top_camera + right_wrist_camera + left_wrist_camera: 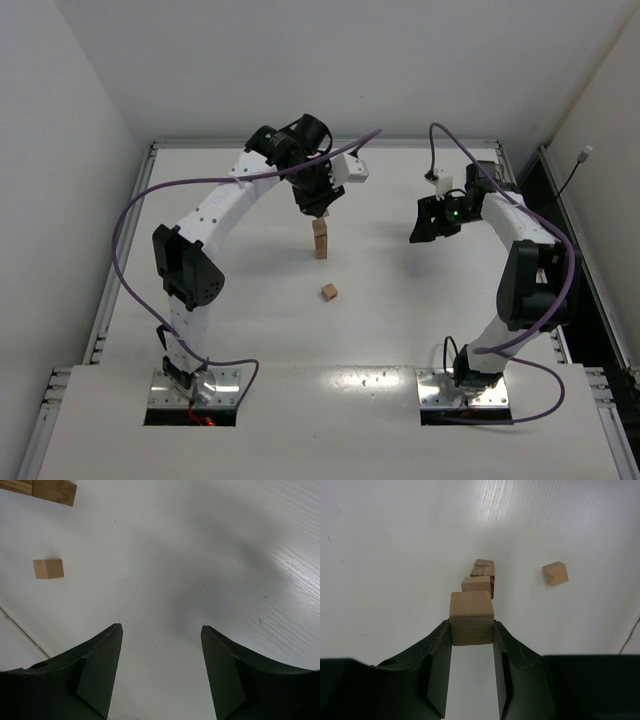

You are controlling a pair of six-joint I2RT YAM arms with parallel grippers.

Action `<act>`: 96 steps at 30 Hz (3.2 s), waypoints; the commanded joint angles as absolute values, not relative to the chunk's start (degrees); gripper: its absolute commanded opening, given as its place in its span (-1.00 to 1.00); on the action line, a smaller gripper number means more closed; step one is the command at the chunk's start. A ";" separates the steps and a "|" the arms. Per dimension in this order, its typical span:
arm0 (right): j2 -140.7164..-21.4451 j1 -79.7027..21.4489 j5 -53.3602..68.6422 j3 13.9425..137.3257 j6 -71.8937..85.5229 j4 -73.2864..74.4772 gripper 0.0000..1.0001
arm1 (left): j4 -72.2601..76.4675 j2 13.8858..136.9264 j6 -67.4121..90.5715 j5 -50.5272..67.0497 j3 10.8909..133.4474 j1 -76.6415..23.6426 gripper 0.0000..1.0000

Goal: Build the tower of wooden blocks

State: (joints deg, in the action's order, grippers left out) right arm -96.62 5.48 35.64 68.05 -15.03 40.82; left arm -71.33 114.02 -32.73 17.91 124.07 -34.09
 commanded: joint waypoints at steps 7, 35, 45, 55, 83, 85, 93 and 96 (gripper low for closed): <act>-97.29 5.19 37.09 70.22 -16.00 40.08 0.19 | -73.12 114.70 -32.26 14.77 125.68 -34.89 -1.00; -98.35 5.19 37.09 70.75 -15.47 40.08 0.19 | -74.53 117.51 -32.26 14.06 126.74 -37.00 -1.00; -98.88 5.19 37.09 70.75 -15.47 40.08 0.19 | -74.53 118.65 -31.73 13.54 128.41 -37.00 -1.00; -99.93 5.19 37.62 70.75 -15.47 40.08 0.19 | -74.53 118.65 -31.73 12.48 128.41 -37.00 -1.00; -100.46 5.19 37.62 71.28 -15.47 40.08 0.19 | -74.53 118.12 -31.73 11.34 126.30 -37.00 -0.96; -100.46 5.19 37.62 71.28 -15.47 40.08 0.19 | -74.53 118.12 -31.73 11.34 126.30 -37.00 -0.96; -100.46 5.19 37.62 71.28 -15.47 40.61 0.19 | -74.53 118.12 -31.73 11.34 125.24 -37.00 -0.96; -100.46 5.19 37.62 71.28 -15.47 40.61 0.19 | -74.53 118.12 -31.73 11.34 125.24 -37.00 -0.96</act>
